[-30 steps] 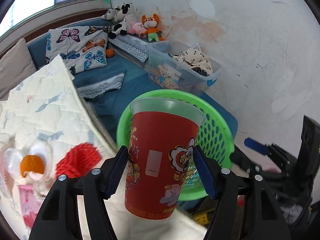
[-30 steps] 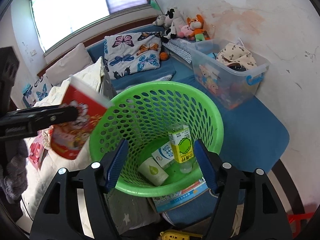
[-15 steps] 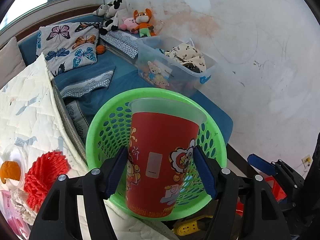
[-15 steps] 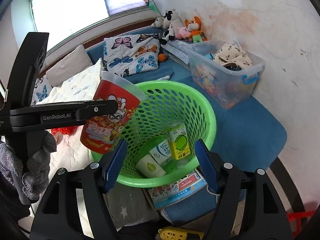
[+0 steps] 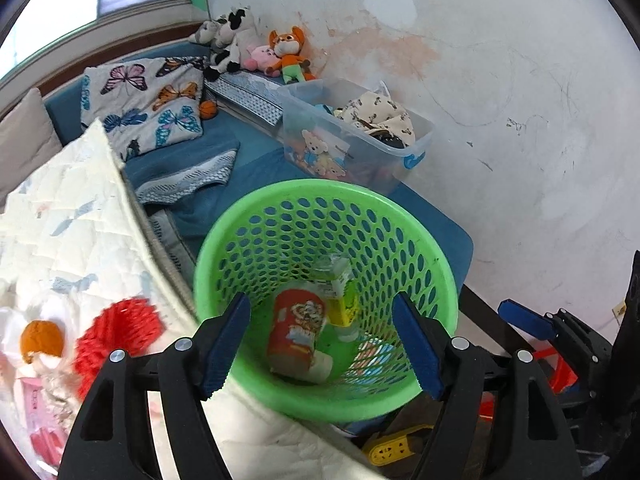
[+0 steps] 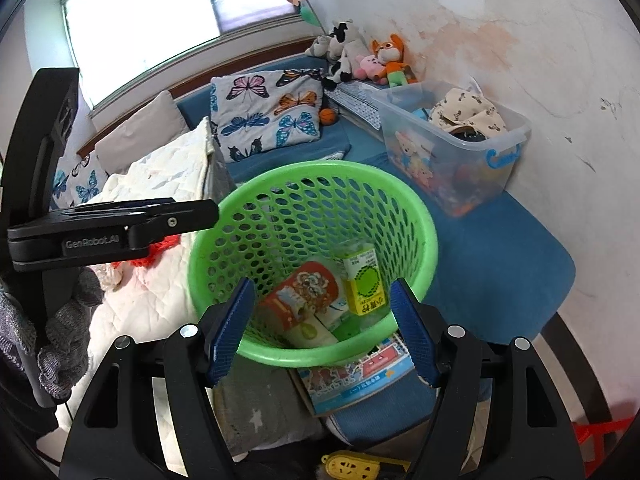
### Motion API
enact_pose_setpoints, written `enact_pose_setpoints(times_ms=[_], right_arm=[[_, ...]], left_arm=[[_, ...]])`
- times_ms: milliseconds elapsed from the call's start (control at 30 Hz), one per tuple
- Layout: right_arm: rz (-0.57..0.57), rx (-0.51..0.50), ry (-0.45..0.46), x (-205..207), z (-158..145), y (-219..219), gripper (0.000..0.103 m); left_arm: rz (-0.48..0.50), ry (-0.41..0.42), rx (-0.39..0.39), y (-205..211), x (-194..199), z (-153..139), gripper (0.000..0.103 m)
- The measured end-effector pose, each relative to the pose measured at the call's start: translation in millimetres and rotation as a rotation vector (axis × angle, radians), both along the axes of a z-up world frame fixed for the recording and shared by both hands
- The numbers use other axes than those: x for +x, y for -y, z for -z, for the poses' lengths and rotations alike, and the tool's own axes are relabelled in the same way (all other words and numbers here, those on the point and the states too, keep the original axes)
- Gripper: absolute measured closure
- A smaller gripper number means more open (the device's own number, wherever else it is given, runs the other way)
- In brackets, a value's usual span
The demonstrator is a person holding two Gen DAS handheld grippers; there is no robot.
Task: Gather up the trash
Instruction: 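Move the left tool back to the table toward the pink wrapper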
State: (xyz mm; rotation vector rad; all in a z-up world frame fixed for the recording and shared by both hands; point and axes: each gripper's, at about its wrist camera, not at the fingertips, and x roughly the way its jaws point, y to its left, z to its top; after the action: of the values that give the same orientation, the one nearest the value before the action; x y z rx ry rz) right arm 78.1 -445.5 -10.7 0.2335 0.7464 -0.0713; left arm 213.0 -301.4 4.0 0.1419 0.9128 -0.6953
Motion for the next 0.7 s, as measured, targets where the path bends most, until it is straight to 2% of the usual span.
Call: enact_pose_setpoints(times_ms=[100, 400, 633, 700], right_arm=[[-0.013, -0.008, 0.007, -1.9, -2.9, -8.8, 0.028], [-0.061, -0.008, 0.028, -1.9, -11.4, -38.1, 0.028], [-0.108, -0.006, 0.036, 5.1, -15.6, -64.6, 0.027], [-0.122, -0.005, 0.038, 7.6, -16.7, -72.0, 0.026]], left_arm=[[-0.026, 0.018, 0.009, -18.9, -6.7, -7.3, 0.032], [-0.128, 0.076, 0.033, -88.3, -22.5, -20.9, 0.031], [-0.224, 0.093, 0.079, -148.2, -23.0, -14.6, 0.027], [-0.259, 0.089, 0.089, -167.3, -21.5, -10.6, 0.023]])
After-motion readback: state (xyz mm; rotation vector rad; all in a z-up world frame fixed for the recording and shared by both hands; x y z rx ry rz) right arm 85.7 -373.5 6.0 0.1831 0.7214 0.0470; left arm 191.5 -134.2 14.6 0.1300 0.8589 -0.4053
